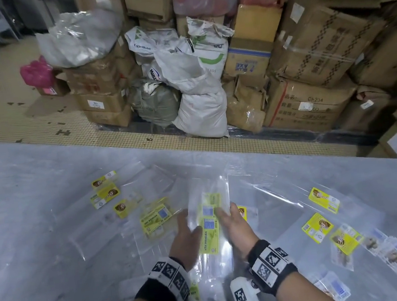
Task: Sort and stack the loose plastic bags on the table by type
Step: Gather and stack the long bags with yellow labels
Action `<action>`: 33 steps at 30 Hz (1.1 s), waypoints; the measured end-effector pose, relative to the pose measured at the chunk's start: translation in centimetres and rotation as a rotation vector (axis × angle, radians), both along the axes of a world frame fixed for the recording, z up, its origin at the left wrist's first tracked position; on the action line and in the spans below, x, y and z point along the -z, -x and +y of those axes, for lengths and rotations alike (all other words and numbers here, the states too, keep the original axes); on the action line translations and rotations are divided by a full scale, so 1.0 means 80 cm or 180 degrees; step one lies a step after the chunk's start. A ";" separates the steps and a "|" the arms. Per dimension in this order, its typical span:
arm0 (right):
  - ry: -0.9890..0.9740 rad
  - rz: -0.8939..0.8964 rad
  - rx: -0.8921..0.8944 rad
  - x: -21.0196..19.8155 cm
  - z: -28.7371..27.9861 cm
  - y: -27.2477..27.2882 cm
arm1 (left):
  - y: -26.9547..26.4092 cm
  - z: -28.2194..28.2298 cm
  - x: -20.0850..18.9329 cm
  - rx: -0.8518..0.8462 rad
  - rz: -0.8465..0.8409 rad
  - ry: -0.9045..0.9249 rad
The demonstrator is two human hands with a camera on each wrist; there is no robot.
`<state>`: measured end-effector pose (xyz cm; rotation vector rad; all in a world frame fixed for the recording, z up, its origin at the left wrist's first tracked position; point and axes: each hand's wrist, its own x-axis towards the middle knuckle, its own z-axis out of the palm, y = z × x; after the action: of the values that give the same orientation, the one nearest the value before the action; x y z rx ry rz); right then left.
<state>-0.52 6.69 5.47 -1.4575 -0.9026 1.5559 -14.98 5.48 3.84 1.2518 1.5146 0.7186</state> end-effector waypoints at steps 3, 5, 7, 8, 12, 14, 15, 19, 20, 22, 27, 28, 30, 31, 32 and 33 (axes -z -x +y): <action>-0.0074 0.0022 -0.0137 -0.007 -0.004 -0.002 | 0.002 0.003 0.001 0.0043 -0.0129 0.0060; -0.0138 0.0000 -0.0234 -0.015 -0.005 -0.004 | 0.005 0.011 -0.002 -0.0064 -0.0349 0.0166; -0.0127 -0.0174 -0.0317 -0.007 0.001 -0.007 | 0.005 0.021 -0.009 -0.0055 -0.0444 0.0139; -0.0129 -0.0230 -0.0319 -0.006 0.004 -0.005 | 0.005 0.026 -0.013 -0.0093 -0.0482 0.0111; -0.0175 -0.0096 -0.0225 -0.016 0.025 -0.002 | 0.003 0.046 -0.029 -0.0248 -0.0549 -0.0130; -0.0282 -0.0157 -0.0280 -0.035 0.039 -0.003 | -0.001 0.061 -0.041 -0.0304 -0.0546 -0.0260; -0.0371 -0.0229 -0.0336 -0.044 0.048 -0.004 | -0.004 0.070 -0.049 -0.0325 -0.0579 -0.0335; -0.0690 -0.0374 -0.0353 -0.077 0.080 -0.008 | -0.009 0.108 -0.084 -0.0347 -0.0600 -0.0673; -0.0757 -0.0319 -0.0360 -0.087 0.087 -0.008 | -0.010 0.116 -0.090 -0.0318 -0.0579 -0.0745; -0.0808 -0.0246 -0.0393 -0.097 0.099 -0.009 | -0.012 0.130 -0.093 -0.0303 -0.0472 -0.0798; -0.0744 -0.0589 -0.0453 -0.078 0.110 -0.005 | -0.018 0.143 -0.072 -0.0417 -0.0303 -0.0602; -0.0703 -0.0625 -0.0437 -0.073 0.110 -0.003 | -0.019 0.141 -0.069 -0.0433 -0.0325 -0.0643; -0.0690 -0.0682 -0.0328 -0.067 0.112 -0.001 | -0.022 0.140 -0.066 -0.0487 -0.0401 -0.0688; -0.0740 -0.0707 -0.0260 -0.066 0.114 -0.001 | -0.023 0.141 -0.065 -0.0547 -0.0459 -0.0712; -0.0794 -0.0729 -0.0201 -0.064 0.117 0.000 | -0.025 0.144 -0.062 -0.0601 -0.0503 -0.0729; -0.0834 -0.0734 -0.0154 -0.063 0.119 0.000 | -0.027 0.147 -0.062 -0.0647 -0.0555 -0.0734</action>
<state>-0.49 16.22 10.48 -1.4505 -1.2354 1.2639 -12.86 17.23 8.79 1.1780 1.4577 1.1334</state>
